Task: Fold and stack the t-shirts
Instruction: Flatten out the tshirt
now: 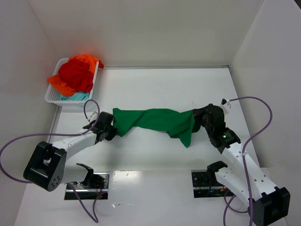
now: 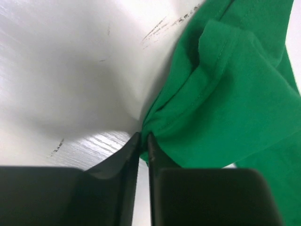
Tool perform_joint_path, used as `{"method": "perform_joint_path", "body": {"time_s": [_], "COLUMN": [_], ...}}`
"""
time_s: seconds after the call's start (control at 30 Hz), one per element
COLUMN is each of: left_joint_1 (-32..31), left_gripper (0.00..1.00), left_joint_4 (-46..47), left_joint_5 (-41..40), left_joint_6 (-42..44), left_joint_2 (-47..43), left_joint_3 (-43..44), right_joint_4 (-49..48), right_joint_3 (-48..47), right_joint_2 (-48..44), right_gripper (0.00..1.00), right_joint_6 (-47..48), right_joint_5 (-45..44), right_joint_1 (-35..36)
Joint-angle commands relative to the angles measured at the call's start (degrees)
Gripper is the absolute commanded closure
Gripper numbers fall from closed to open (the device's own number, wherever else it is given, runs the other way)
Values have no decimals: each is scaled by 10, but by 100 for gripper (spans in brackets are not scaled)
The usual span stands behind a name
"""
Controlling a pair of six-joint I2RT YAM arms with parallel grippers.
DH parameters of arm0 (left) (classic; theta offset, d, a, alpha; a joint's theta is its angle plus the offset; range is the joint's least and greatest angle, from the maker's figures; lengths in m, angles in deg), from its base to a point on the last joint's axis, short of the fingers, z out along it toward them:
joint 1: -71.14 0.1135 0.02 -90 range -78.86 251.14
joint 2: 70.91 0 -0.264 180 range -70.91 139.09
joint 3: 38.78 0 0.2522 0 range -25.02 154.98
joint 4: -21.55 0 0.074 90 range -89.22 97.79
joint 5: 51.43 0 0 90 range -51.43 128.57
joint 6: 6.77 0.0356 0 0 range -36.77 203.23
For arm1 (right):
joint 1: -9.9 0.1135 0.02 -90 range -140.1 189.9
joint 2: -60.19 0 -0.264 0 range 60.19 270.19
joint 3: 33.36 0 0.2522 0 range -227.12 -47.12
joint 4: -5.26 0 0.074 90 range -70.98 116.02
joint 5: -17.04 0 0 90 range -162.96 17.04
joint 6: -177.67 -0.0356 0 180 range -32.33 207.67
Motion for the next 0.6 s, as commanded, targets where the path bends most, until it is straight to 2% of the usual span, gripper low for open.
{"method": "perform_joint_path", "body": {"time_s": [0.0,0.1,0.23,0.37,0.5,0.53,0.57], "left_joint_1": [4,4,4,4,9,9,17], "left_gripper": [85,100,100,100,100,100,100], "left_joint_4": [1,-5,-19,-36,-48,-48,-48], "left_joint_5": [-8,-3,-10,-28,-44,-50,-50], "left_joint_6": [-1,-1,-1,25,46,53,53], "left_joint_2": [2,-17,-61,-101,-120,-126,-126], "left_joint_3": [18,23,29,56,76,76,76], "right_joint_4": [-16,-16,-11,13,21,21,21], "right_joint_3": [2,2,8,13,19,19,19], "right_joint_2": [-9,-9,-14,-14,-19,-19,-19], "right_gripper": [93,93,93,86,83,81,66], "right_joint_6": [7,7,-4,-35,-59,-59,-59], "right_joint_5": [-9,-9,-9,-19,-53,-58,-58], "right_joint_1": [-5,-5,-5,-10,-21,-21,-26]}}
